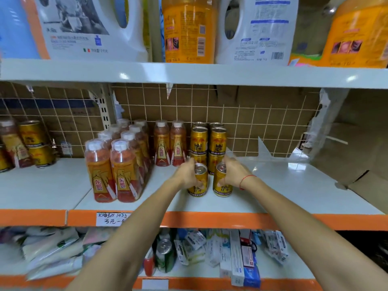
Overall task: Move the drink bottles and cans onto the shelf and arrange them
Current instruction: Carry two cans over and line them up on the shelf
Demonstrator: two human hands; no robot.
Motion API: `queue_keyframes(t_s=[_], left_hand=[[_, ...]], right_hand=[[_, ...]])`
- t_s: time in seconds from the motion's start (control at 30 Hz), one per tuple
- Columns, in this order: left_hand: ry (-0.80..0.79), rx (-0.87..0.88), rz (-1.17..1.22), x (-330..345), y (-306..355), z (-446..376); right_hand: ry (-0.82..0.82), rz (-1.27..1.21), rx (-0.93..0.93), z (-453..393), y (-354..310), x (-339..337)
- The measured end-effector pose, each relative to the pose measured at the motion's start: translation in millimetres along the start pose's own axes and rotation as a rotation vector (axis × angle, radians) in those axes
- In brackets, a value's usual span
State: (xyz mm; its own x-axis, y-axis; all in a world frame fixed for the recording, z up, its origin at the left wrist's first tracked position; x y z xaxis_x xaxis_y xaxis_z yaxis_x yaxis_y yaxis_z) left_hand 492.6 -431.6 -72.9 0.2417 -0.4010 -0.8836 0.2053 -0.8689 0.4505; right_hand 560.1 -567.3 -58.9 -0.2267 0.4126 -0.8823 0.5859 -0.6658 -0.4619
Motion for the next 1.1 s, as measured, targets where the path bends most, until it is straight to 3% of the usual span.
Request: queue_keyframes(t_s=[0.1, 0.3, 0.43, 0.63, 1.1], left_hand=[[0.002, 0.019, 0.029, 2.0, -0.4, -0.6], [0.000, -0.003, 0.269, 13.2, -16.5, 16.1], [-0.017, -0.090, 0.316, 39.8, -38.9, 28.2], [0.051, -0.103, 0.345, 42.3, -44.1, 21.2], [0.025, -0.105, 0.364, 47.1, -46.9, -12.9]], right_hand=[[0.023, -0.059, 0.001, 2.0, 8.0, 5.0], [0.034, -0.464, 0.080, 16.8, 35.2, 12.8], [0.020, -0.371, 0.192, 29.2, 58.1, 41.0], [0.149, -0.323, 0.192, 24.6, 52.6, 43.8], [0.152, -0.414, 0.166, -7.9, 55.7, 45.0]])
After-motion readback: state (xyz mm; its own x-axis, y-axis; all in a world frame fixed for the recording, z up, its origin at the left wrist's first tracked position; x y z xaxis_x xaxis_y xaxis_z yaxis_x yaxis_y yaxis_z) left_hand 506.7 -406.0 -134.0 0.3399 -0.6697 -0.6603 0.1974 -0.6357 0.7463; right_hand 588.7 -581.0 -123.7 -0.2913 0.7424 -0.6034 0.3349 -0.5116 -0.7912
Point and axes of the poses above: each hand's wrist, its own z-axis away from the middle knuckle, its own x-axis out of the palm, y = z × x, the point moved 9 cm from there along -z, towards the middle knuckle, and after that the axes turned 6 degrees about -z, right-handed, at the moved point
